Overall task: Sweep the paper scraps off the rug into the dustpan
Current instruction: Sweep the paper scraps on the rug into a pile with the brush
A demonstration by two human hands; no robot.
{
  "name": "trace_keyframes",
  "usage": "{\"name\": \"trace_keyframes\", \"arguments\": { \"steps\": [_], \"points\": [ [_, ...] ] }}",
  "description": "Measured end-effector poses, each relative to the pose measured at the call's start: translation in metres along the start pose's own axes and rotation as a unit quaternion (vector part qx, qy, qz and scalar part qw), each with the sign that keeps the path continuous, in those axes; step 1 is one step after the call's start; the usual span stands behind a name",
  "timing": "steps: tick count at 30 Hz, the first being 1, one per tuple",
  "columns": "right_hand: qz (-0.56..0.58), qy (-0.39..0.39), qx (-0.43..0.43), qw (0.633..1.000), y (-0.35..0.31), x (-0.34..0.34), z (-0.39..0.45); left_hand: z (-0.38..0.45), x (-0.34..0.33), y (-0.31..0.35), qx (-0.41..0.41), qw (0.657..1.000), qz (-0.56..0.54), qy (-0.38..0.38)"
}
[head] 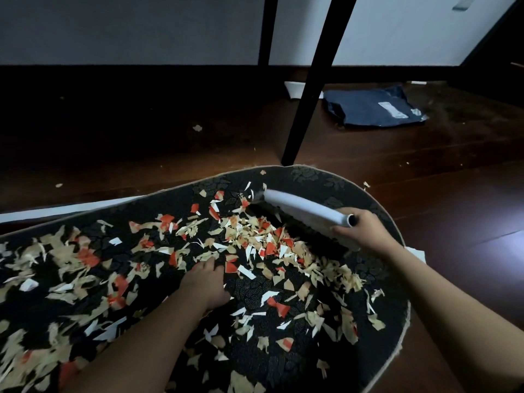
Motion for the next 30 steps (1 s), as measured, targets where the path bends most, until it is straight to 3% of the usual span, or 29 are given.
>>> {"name": "trace_keyframes", "arguments": {
  "steps": [4,9,14,18,27,30],
  "points": [
    [0.069,0.069,-0.007,0.995,0.001,0.032,0.001,0.001,0.002,0.003,-0.002,1.000,0.000,0.005],
    [0.060,0.115,-0.064,0.990,0.026,0.023,0.010,0.002,0.002,0.002,-0.002,1.000,-0.004,0.008],
    [0.002,-0.011,-0.034,0.999,0.007,-0.022,0.009,0.003,-0.001,0.000,0.003,1.000,0.009,0.002],
    [0.007,-0.035,0.012,0.999,-0.007,-0.009,0.006,0.003,-0.003,0.004,0.002,1.000,0.013,-0.007],
    [0.021,0.107,-0.038,0.993,0.030,0.044,0.007,0.001,-0.001,0.001,0.001,1.000,0.003,0.002],
    [0.045,0.109,-0.077,0.990,0.048,0.033,0.000,0.001,-0.001,0.001,0.002,1.000,0.006,0.003]
  ]
}}
Point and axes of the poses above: each hand's wrist, its own z-axis towards the middle knuckle, its own x-axis out of the back of the hand, y = z × x, the point moved 9 cm from there along z, towards the middle knuckle, and after that the axes turned 11 degrees about z, right-handed, at the moved point
